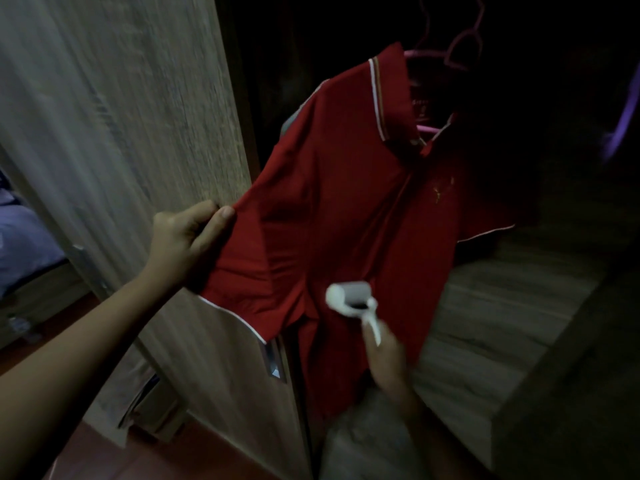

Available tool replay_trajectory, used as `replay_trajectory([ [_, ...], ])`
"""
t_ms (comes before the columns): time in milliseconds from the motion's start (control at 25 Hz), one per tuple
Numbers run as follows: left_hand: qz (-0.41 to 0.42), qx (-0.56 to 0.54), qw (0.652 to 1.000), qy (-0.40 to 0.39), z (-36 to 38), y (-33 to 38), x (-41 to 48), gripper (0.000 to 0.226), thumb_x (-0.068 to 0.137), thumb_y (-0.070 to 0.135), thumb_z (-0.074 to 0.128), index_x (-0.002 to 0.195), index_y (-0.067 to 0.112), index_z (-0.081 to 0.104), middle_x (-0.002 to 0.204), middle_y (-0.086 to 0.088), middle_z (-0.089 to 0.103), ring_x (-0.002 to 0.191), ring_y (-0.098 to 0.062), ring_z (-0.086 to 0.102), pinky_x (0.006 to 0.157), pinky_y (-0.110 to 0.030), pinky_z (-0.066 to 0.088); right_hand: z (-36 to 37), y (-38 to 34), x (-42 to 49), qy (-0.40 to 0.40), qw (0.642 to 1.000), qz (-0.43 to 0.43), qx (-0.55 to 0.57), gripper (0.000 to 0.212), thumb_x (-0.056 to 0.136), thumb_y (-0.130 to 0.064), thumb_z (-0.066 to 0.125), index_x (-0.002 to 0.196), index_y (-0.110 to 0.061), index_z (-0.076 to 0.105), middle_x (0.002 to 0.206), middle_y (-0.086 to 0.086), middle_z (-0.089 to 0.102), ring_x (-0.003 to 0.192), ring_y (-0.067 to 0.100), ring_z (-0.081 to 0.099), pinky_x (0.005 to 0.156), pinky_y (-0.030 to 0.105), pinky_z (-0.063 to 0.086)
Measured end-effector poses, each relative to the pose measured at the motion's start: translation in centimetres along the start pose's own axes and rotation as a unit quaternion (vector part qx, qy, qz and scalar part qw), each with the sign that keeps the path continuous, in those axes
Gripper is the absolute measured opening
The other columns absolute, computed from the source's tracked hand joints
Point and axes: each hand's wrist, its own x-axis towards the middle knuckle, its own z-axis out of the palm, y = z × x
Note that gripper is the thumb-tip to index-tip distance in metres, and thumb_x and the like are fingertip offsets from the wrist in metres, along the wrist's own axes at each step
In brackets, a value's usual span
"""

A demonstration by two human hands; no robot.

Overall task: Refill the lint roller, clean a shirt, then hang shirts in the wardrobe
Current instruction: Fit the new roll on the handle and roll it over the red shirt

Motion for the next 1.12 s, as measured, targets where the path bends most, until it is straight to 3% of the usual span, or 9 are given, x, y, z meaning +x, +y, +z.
replay_trajectory([
  [200, -0.003, -0.010, 1.000, -0.006, 0.1, 0.0, -0.1, 0.055, 0.094, 0.044, 0.042, 0.057, 0.003, 0.045, 0.050, 0.011, 0.039, 0.045, 0.001, 0.035, 0.046, -0.011, 0.026, -3.0, -0.2, 6.5, 0.101, 0.992, 0.061, 0.033, 0.033, 0.096, -0.024, 0.045, 0.105, 0.002, 0.061, 0.102, 0.028, 0.065, 0.095, 0.038, 0.062, 0.073, 0.035, 0.042],
  [320, -0.013, -0.012, 1.000, -0.007, 0.1, -0.1, -0.1, 0.046, 0.092, 0.039, 0.043, 0.057, 0.009, 0.043, 0.055, 0.022, 0.044, 0.045, 0.007, 0.037, 0.046, -0.009, 0.026, -8.5, -4.4, 12.9, 0.196, 0.976, 0.033, 0.094, 0.042, 0.099, -0.030, 0.038, 0.112, 0.005, 0.057, 0.104, 0.028, 0.062, 0.095, 0.035, 0.060, 0.068, 0.025, 0.037],
  [480, -0.005, -0.022, 1.000, -0.015, -0.1, 0.3, 0.1, 0.034, 0.092, 0.038, 0.043, 0.059, 0.032, 0.033, 0.054, 0.021, 0.043, 0.045, 0.007, 0.036, 0.045, -0.008, 0.025, -11.7, -6.7, 17.4, 0.197, 0.973, 0.027, 0.119, 0.038, 0.096, -0.042, 0.037, 0.092, -0.011, 0.058, 0.081, 0.010, 0.056, 0.065, 0.017, 0.054, 0.058, 0.027, 0.035],
  [600, -0.007, -0.010, 1.000, -0.010, -0.1, 0.3, 0.0, 0.038, 0.093, 0.039, 0.043, 0.058, 0.024, 0.037, 0.055, 0.007, 0.038, 0.045, 0.002, 0.035, 0.045, -0.011, 0.025, -8.5, -3.2, 14.6, 0.135, 0.980, 0.056, 0.133, 0.039, 0.093, -0.052, 0.036, 0.072, -0.022, 0.050, 0.057, 0.001, 0.048, 0.038, 0.005, 0.046, 0.048, 0.024, 0.035],
  [720, -0.012, 0.001, 1.000, -0.008, 0.0, 0.1, -0.1, 0.040, 0.094, 0.038, 0.042, 0.059, 0.019, 0.039, 0.050, 0.001, 0.030, 0.048, -0.002, 0.031, 0.046, -0.014, 0.026, -2.9, 3.8, 8.4, 0.064, 0.983, 0.125, 0.119, 0.040, 0.094, -0.052, 0.036, 0.101, -0.021, 0.061, 0.087, 0.009, 0.068, 0.077, 0.020, 0.064, 0.069, 0.027, 0.046],
  [800, -0.011, -0.005, 1.000, -0.011, -0.1, 0.2, -0.1, 0.037, 0.095, 0.043, 0.041, 0.061, 0.026, 0.039, 0.051, 0.004, 0.032, 0.047, 0.000, 0.031, 0.046, -0.014, 0.026, -0.4, 8.0, 5.4, 0.041, 0.980, 0.159, 0.112, 0.079, 0.073, -0.081, 0.033, 0.114, -0.020, 0.061, 0.110, 0.013, 0.068, 0.103, 0.025, 0.062, 0.086, 0.028, 0.045],
  [880, -0.013, -0.019, 1.000, -0.020, -0.2, 0.3, 0.1, 0.033, 0.095, 0.044, 0.041, 0.062, 0.038, 0.042, 0.054, 0.010, 0.040, 0.046, 0.005, 0.034, 0.046, -0.011, 0.025, 0.1, 9.4, 4.6, 0.016, 0.980, 0.169, 0.098, 0.088, 0.060, -0.091, 0.028, 0.107, -0.024, 0.061, 0.092, 0.005, 0.067, 0.086, 0.019, 0.063, 0.073, 0.024, 0.047],
  [1000, -0.017, -0.025, 0.999, -0.029, -0.4, 0.5, 0.3, 0.032, 0.094, 0.041, 0.042, 0.063, 0.049, 0.042, 0.059, 0.011, 0.040, 0.045, 0.007, 0.036, 0.045, -0.009, 0.025, -3.1, 3.8, 8.4, 0.048, 0.984, 0.127, 0.112, 0.039, 0.091, -0.056, 0.036, 0.086, -0.024, 0.056, 0.074, 0.005, 0.059, 0.061, 0.016, 0.054, 0.053, 0.021, 0.040],
  [1120, -0.017, -0.018, 0.999, -0.025, -0.4, 0.7, 0.2, 0.033, 0.094, 0.041, 0.041, 0.061, 0.046, 0.041, 0.058, 0.014, 0.043, 0.046, 0.008, 0.037, 0.045, -0.008, 0.025, -9.0, -2.5, 15.5, 0.140, 0.976, 0.080, 0.145, 0.039, 0.091, -0.054, 0.039, 0.067, -0.024, 0.046, 0.052, -0.002, 0.044, 0.035, 0.007, 0.041, 0.046, 0.021, 0.033],
])
